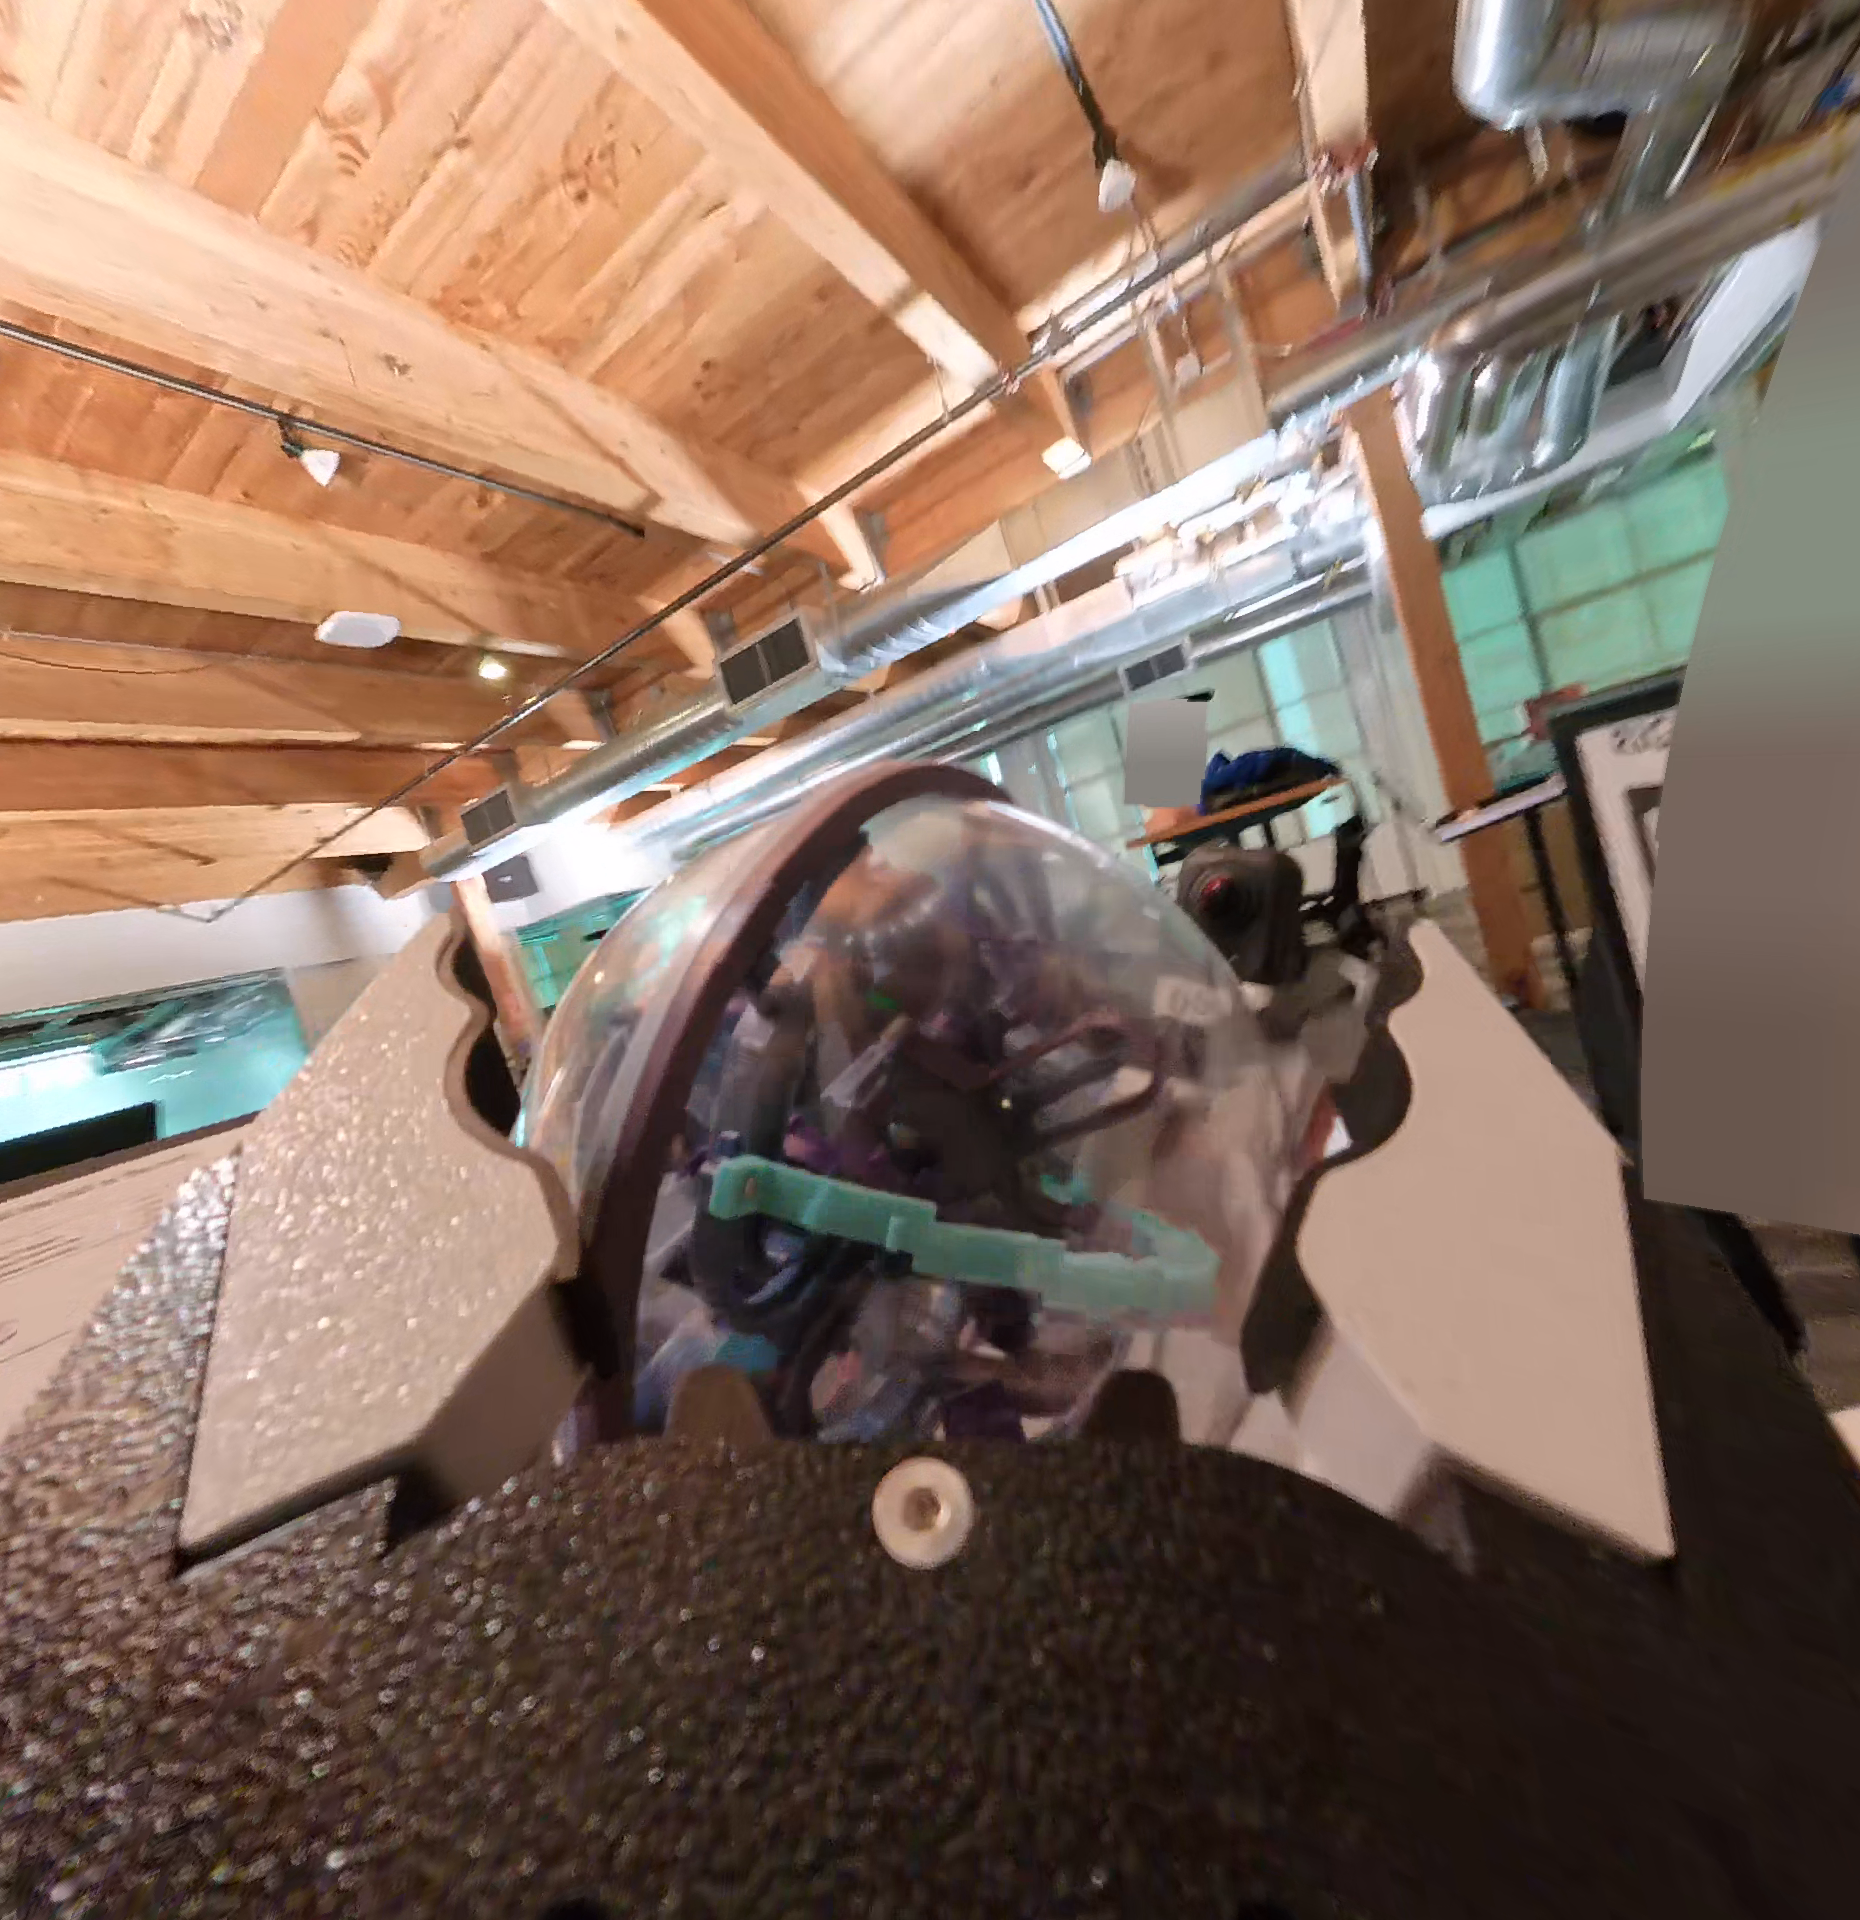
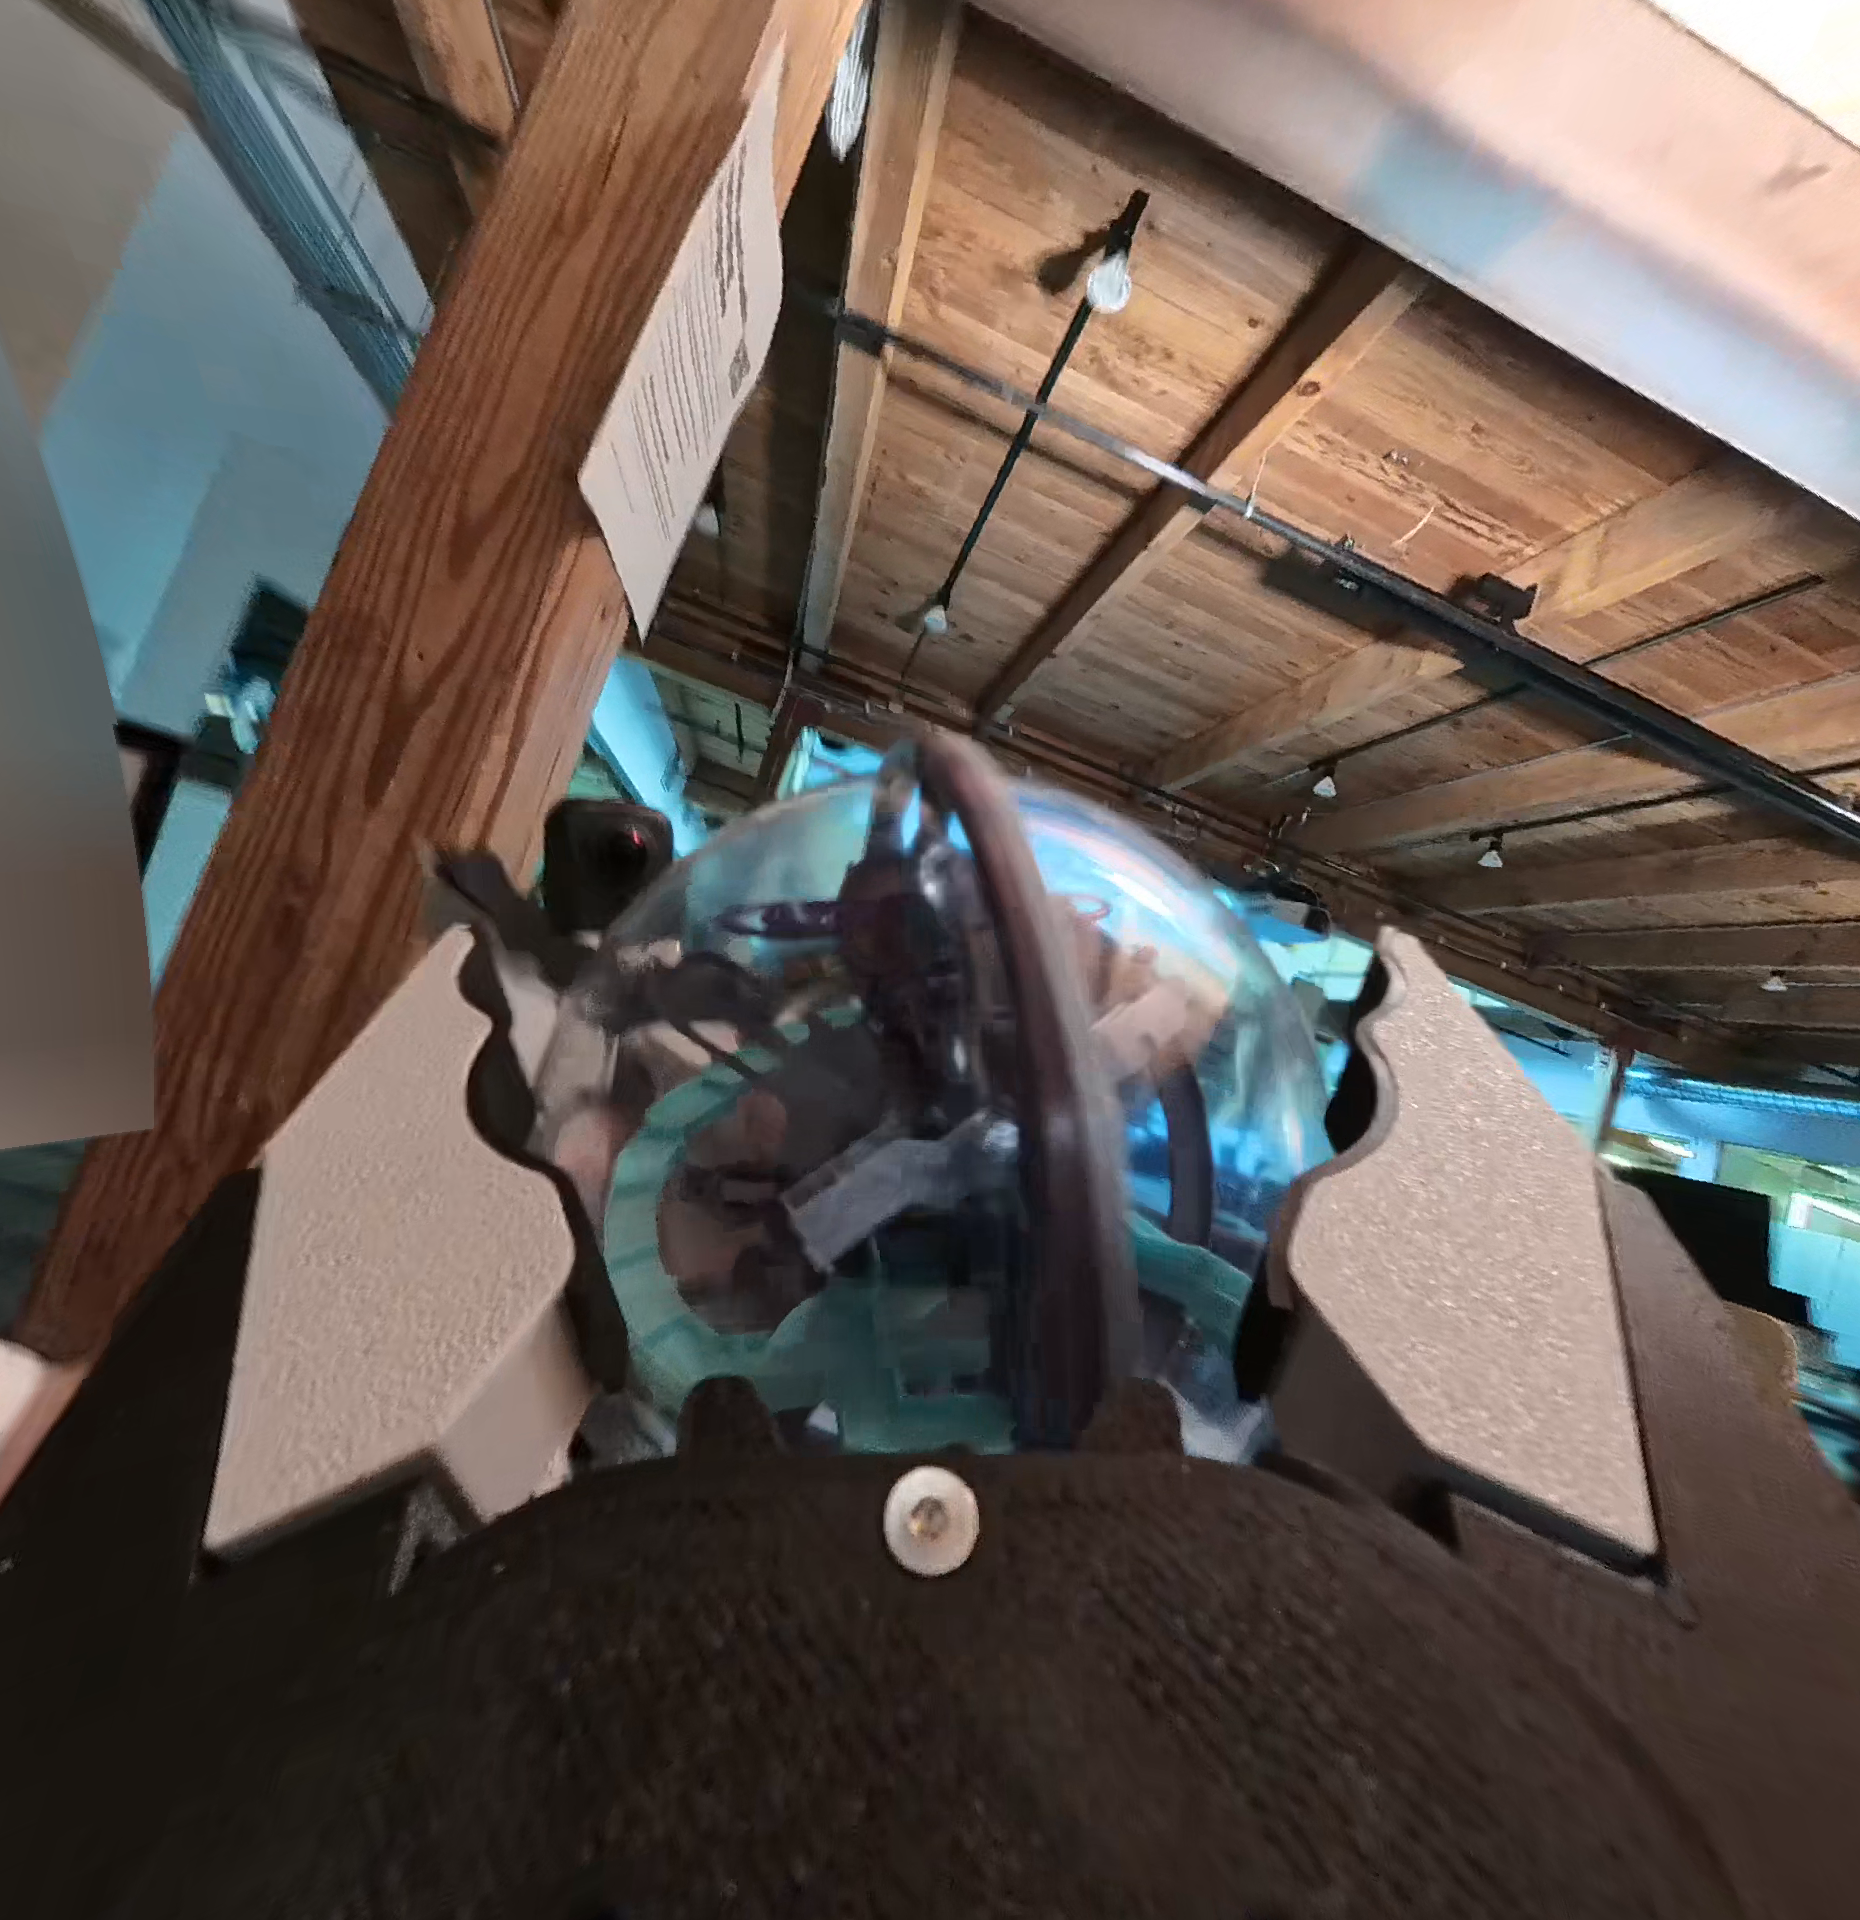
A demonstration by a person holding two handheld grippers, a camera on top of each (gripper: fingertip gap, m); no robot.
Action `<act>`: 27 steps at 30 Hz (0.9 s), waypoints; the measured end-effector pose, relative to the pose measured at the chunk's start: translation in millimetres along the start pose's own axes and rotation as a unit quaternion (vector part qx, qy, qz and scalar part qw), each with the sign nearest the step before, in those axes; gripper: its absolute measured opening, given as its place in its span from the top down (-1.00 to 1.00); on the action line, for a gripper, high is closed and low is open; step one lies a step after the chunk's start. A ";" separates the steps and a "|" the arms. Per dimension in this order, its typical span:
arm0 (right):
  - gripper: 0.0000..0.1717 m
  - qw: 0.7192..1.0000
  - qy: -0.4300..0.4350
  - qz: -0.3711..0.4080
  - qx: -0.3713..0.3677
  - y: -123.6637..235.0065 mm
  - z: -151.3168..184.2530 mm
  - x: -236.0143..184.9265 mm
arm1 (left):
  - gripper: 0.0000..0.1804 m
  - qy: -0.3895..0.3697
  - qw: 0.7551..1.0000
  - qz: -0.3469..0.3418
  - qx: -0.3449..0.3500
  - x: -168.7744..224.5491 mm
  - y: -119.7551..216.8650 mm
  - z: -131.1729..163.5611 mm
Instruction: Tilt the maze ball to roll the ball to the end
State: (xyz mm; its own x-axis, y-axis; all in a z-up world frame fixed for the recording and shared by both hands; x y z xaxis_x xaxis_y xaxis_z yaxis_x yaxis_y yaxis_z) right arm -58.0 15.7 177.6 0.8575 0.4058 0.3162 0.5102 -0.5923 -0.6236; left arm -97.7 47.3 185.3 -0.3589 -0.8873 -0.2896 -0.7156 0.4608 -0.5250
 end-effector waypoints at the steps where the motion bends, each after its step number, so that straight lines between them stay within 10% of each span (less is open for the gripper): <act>1: -0.84 0.999 0.028 -0.008 -0.024 -1.8 6.8 -1.2 | -0.74 0.016 1.000 0.011 0.011 2.1 0.2 -5.4; 14: -0.83 0.997 0.072 -0.005 -0.022 -45.4 -25.9 -6.3 | -0.74 -0.051 0.995 -0.008 0.087 -7.1 1.0 -57.0; 24: -0.84 0.971 0.218 -0.096 0.029 -50.4 -54.7 -64.0 | -0.73 -0.332 0.926 0.094 0.154 70.4 18.2 -77.6; 27: -0.84 0.999 0.020 -0.006 -0.033 -55.8 -5.1 17.0 | -0.71 -0.130 0.987 0.018 0.096 -19.3 8.1 -53.9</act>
Point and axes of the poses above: each gripper's, where its closed fingertips meet, y back along the fingers, z out of its underside, x = y × z across the jaws, the point moved 2 cm from there along y, back along the fingers, and after that the axes turned 3 degrees about x, right-handed, at the moved point
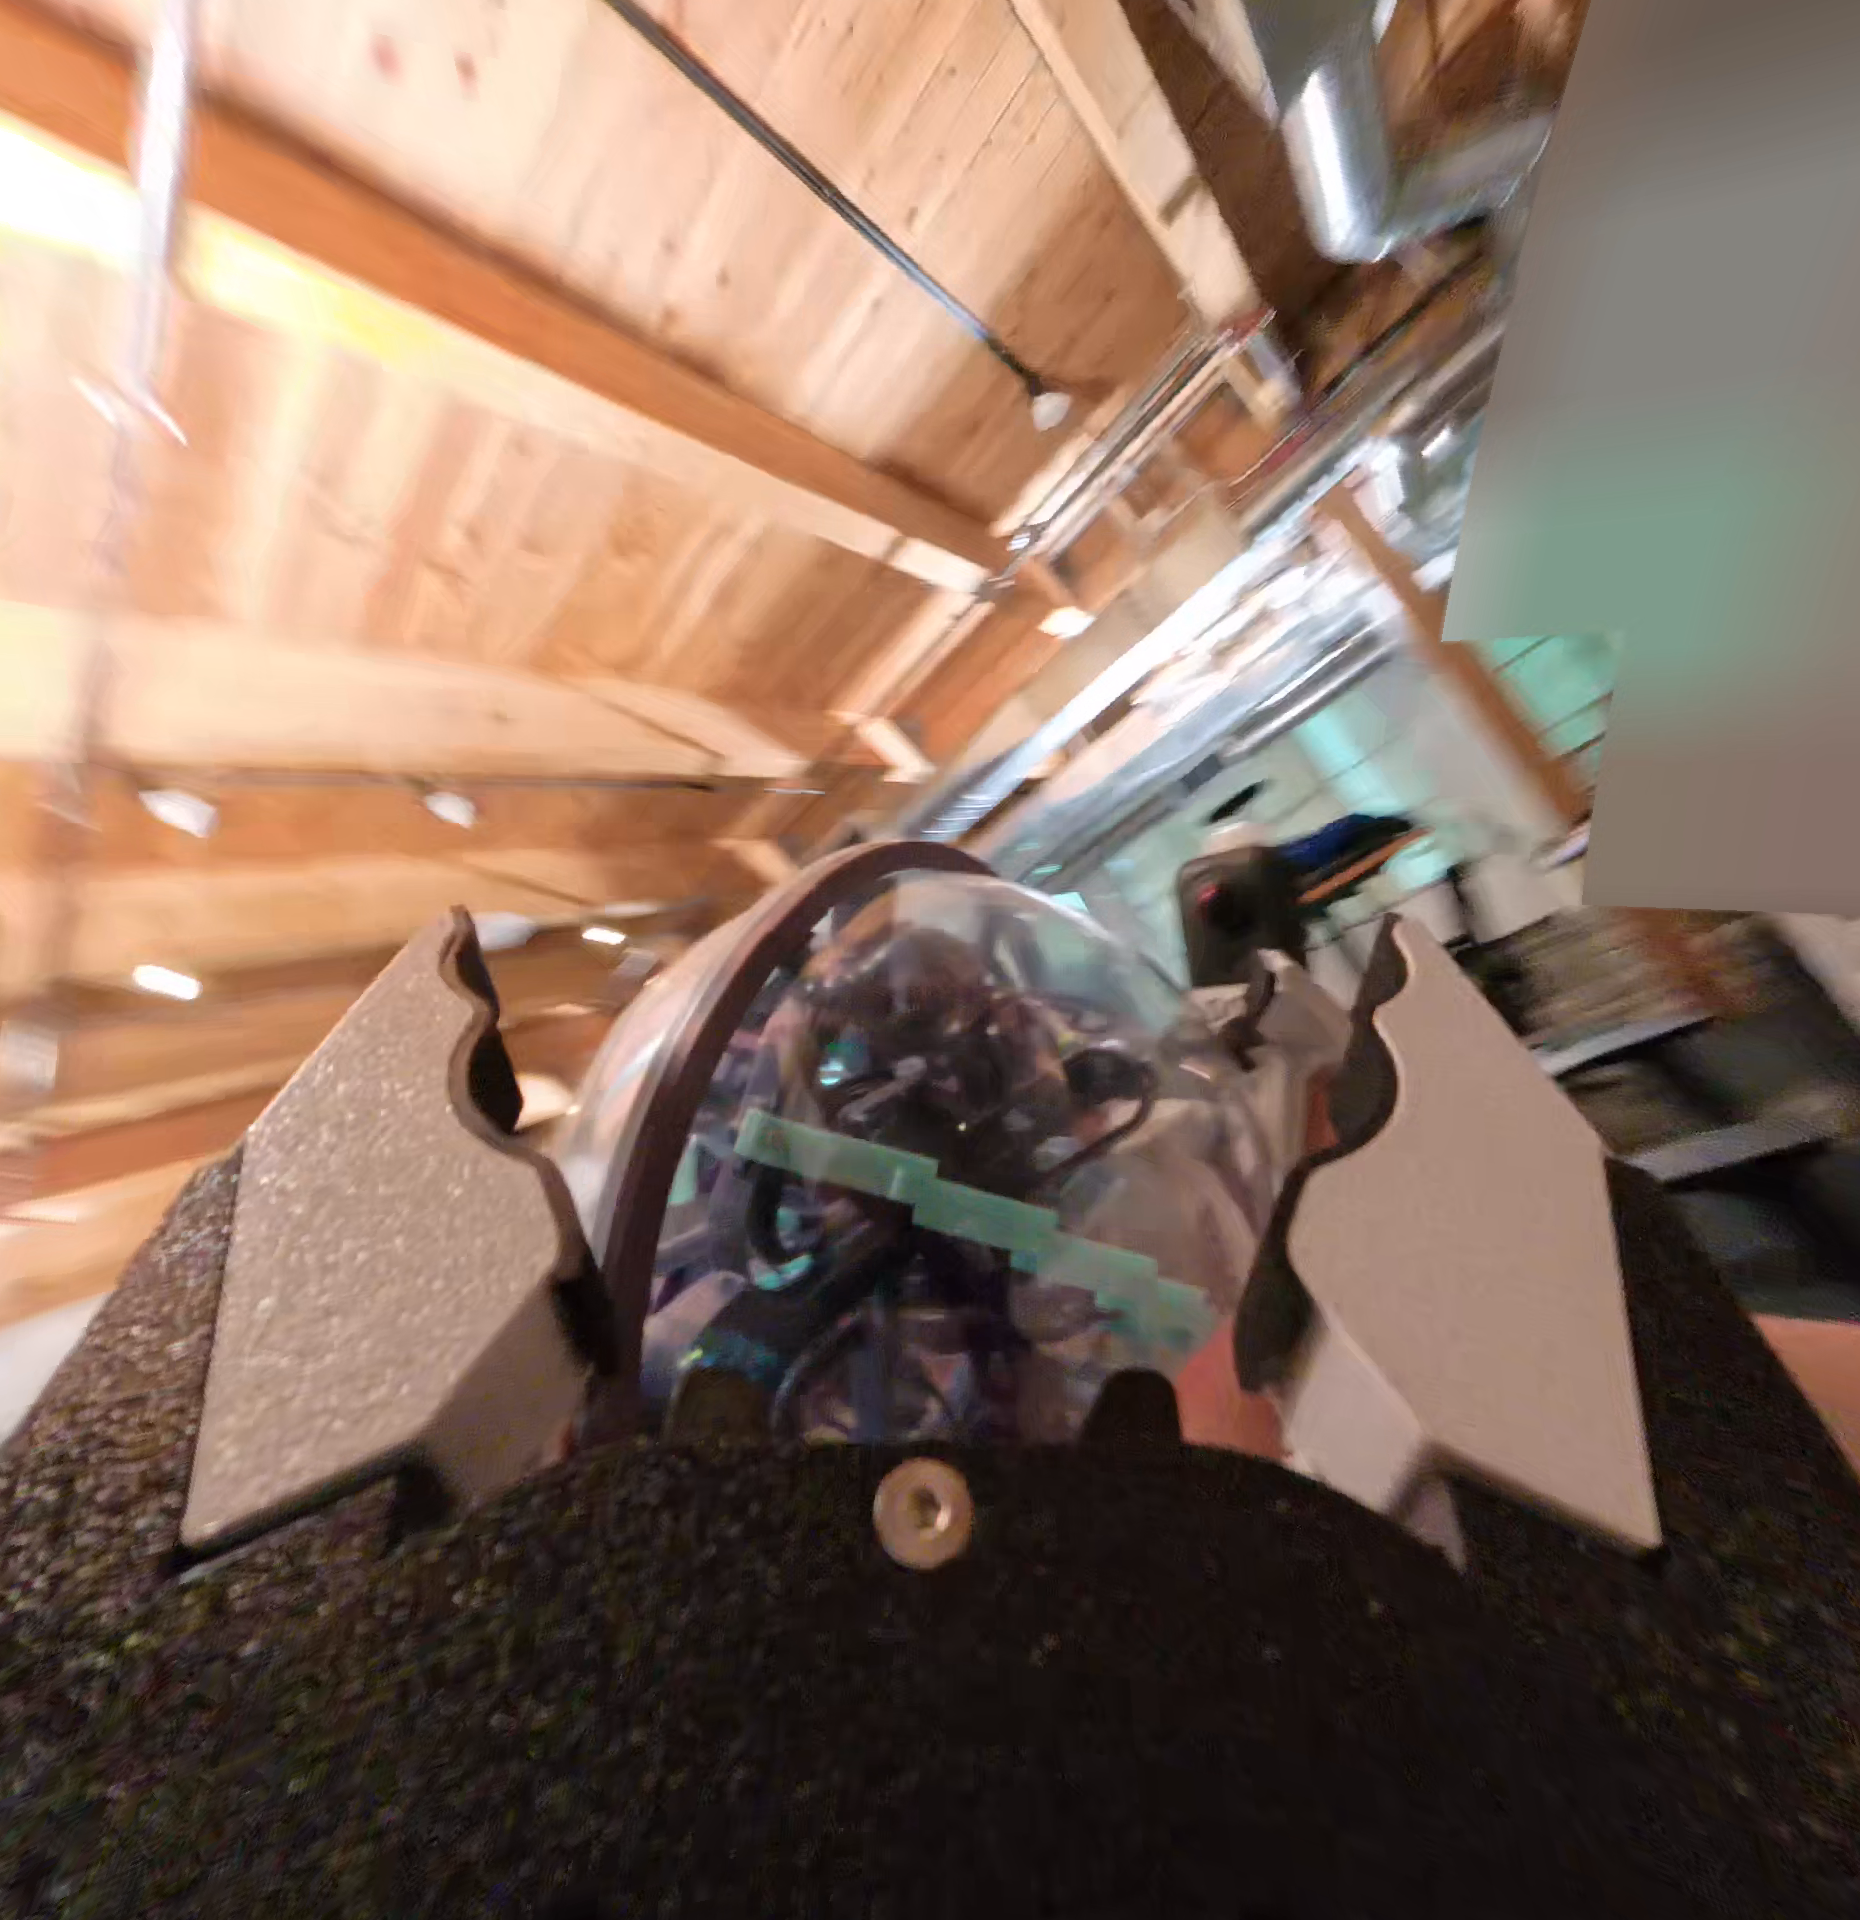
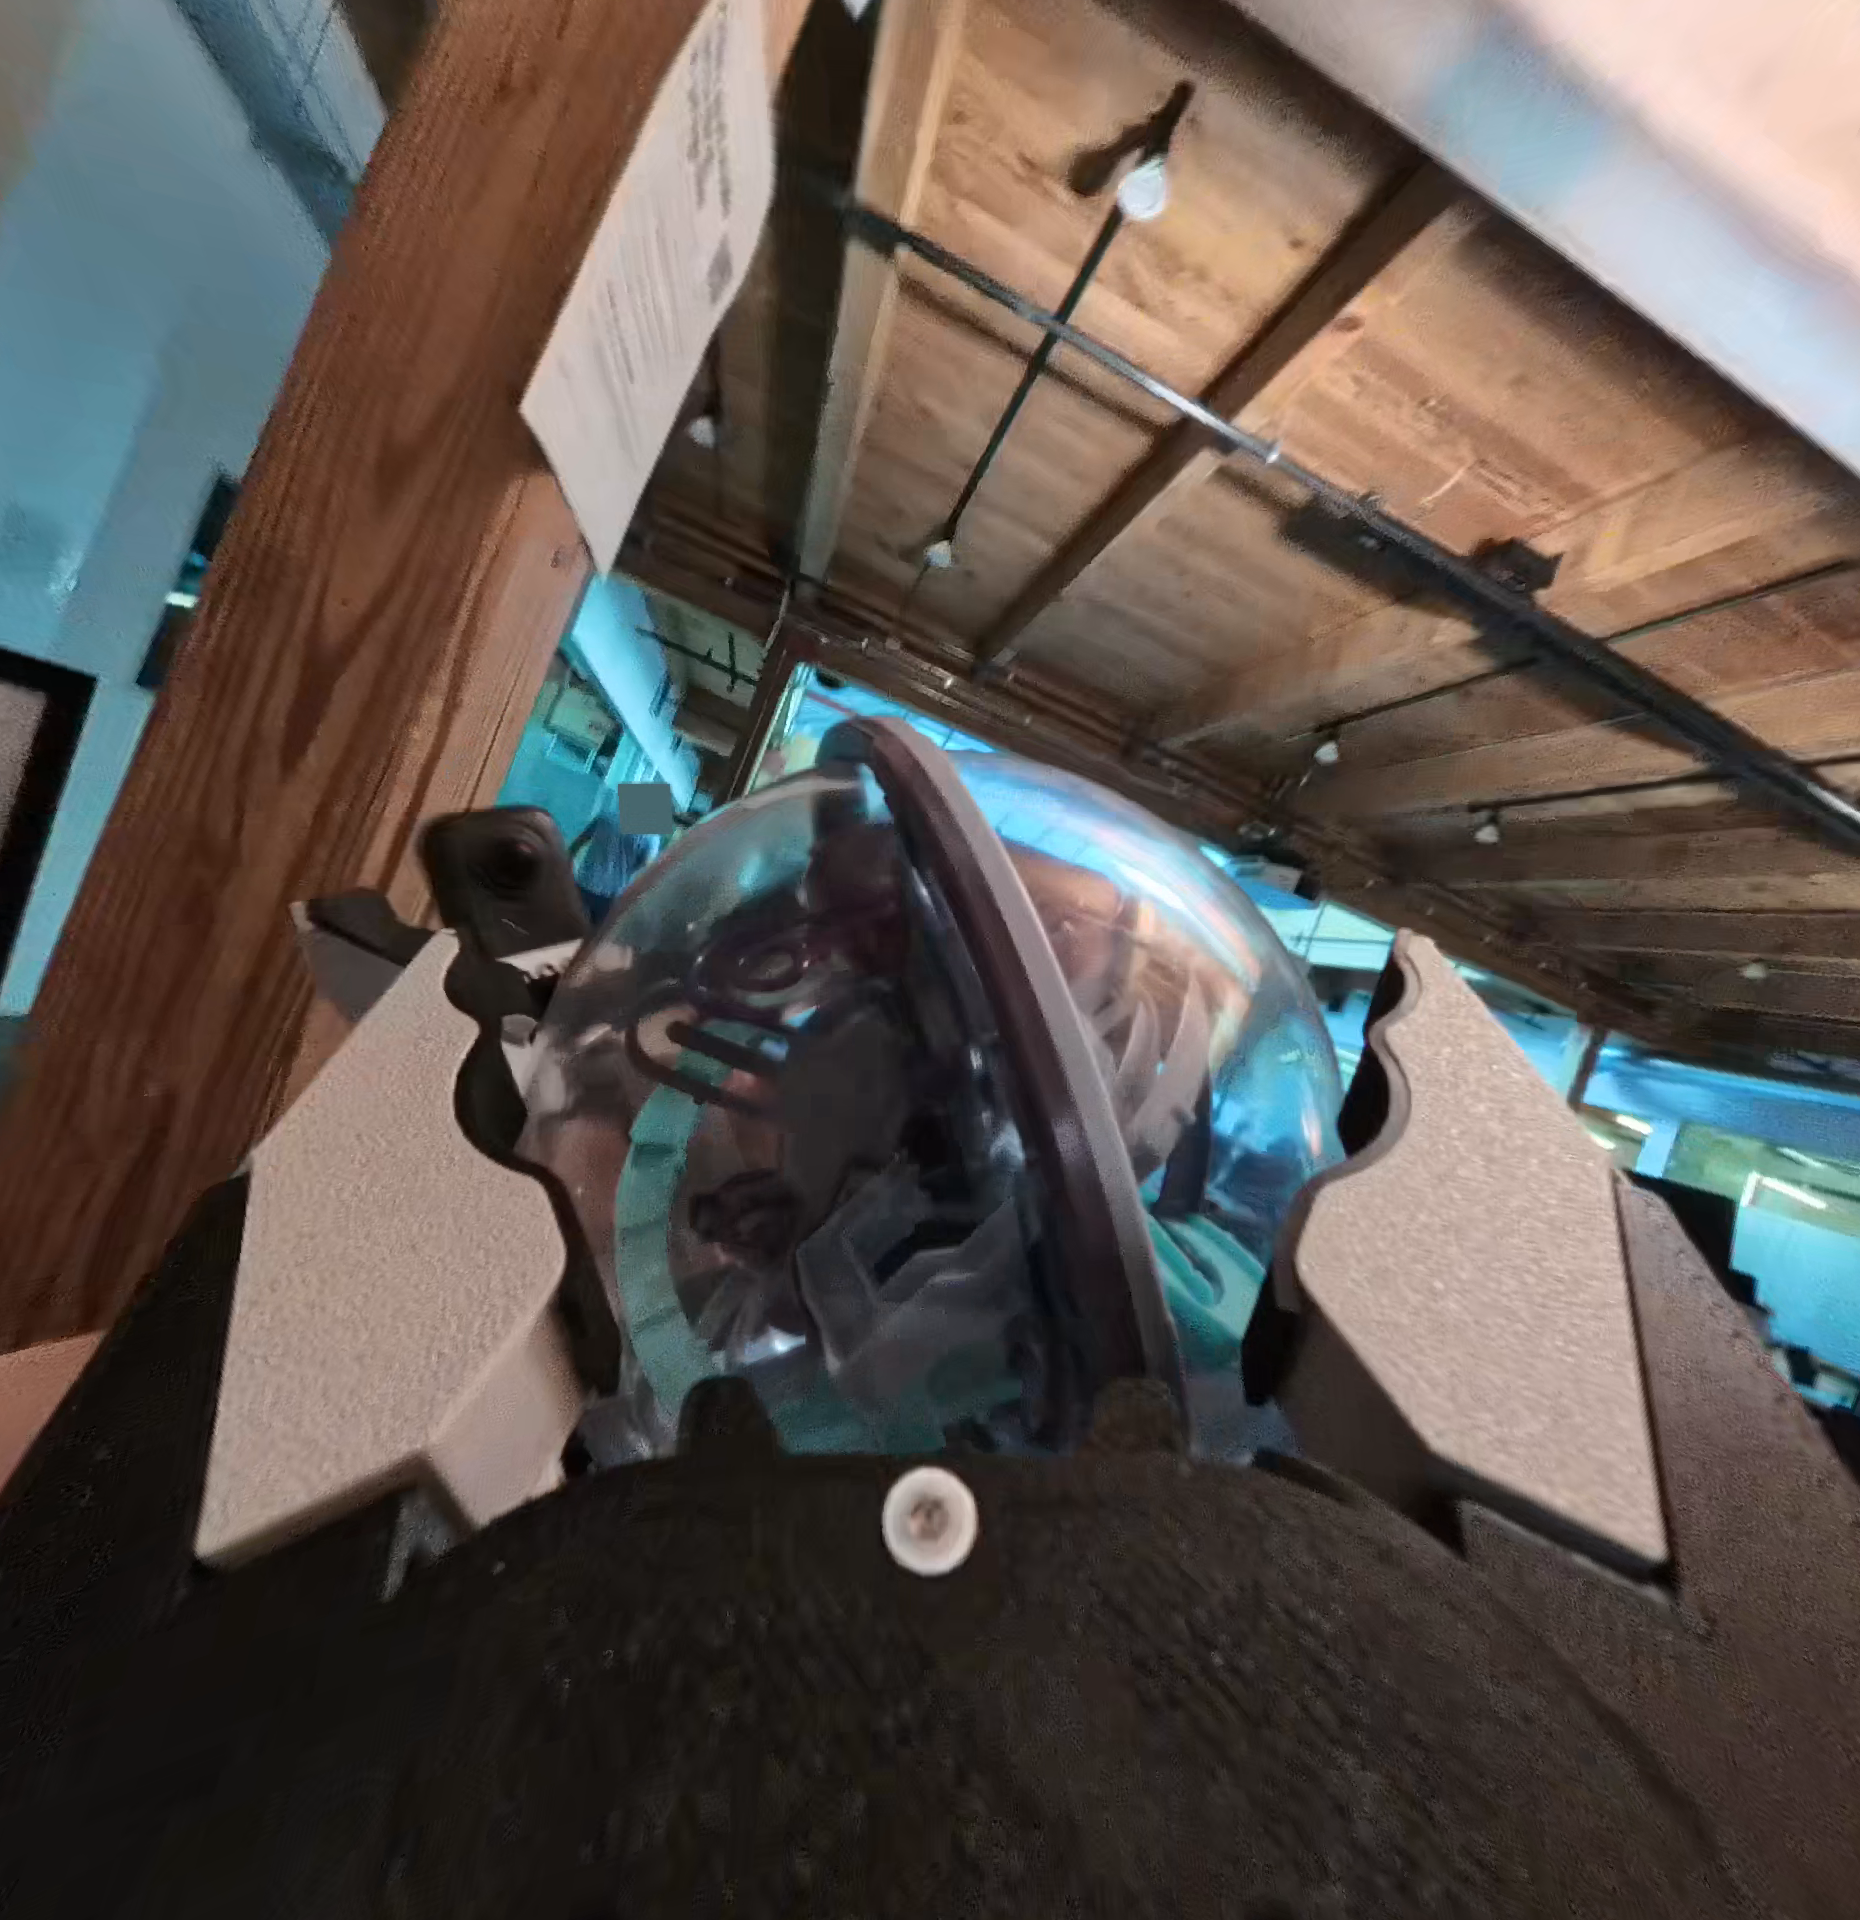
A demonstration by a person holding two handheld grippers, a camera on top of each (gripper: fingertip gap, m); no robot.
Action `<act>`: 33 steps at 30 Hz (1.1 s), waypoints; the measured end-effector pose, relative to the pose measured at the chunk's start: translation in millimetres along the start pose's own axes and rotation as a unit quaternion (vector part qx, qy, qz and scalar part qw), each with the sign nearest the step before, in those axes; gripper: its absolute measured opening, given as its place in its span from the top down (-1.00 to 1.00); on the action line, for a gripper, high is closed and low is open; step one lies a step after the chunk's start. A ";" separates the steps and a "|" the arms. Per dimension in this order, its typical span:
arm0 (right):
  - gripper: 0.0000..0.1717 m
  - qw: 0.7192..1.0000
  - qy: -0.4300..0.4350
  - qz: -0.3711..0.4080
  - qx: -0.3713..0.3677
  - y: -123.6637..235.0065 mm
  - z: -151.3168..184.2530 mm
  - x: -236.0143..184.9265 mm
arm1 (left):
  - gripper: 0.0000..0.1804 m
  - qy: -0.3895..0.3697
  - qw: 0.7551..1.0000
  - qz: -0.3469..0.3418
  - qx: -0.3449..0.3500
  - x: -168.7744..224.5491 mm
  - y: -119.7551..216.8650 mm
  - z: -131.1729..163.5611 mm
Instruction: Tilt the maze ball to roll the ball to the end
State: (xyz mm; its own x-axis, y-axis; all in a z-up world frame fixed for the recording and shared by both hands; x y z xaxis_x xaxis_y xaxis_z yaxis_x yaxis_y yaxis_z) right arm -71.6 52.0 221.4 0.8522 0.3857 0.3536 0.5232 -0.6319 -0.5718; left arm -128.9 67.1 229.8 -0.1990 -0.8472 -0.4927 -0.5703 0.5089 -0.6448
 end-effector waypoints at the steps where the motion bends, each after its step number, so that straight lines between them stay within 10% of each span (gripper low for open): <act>1: -0.83 1.000 0.025 0.002 0.015 4.0 -0.2 -7.8 | -0.74 0.025 0.999 0.024 0.011 4.4 5.8 1.4; 4: -0.84 0.996 0.087 -0.008 0.014 6.0 -0.8 -27.5 | -0.72 -0.075 0.996 0.027 0.027 23.6 16.8 1.7; 23: -0.78 0.998 0.011 -0.046 0.051 16.8 2.3 -26.0 | -0.74 -0.070 0.997 0.019 -0.022 22.0 21.6 8.7; 33: -0.67 0.985 -0.031 -0.155 0.062 95.0 47.0 -78.6 | -0.71 0.092 0.994 0.046 0.029 34.3 76.9 47.0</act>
State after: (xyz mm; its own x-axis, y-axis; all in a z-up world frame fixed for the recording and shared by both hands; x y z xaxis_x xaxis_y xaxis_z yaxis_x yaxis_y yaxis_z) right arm -88.7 -6.7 104.5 0.6478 0.5898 0.4821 0.7515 -0.3915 -0.5310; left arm -142.1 84.4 135.8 -0.3937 -0.8071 -0.4400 -0.4971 0.5895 -0.6367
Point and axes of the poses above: each gripper's, where its closed fingertips meet, y back along the fingers, z out of its underside, x = y × z across the jaws, the point moved 2 cm from there along y, back along the fingers, and after that the axes turned 3 degrees about x, right-handed, at the moved point
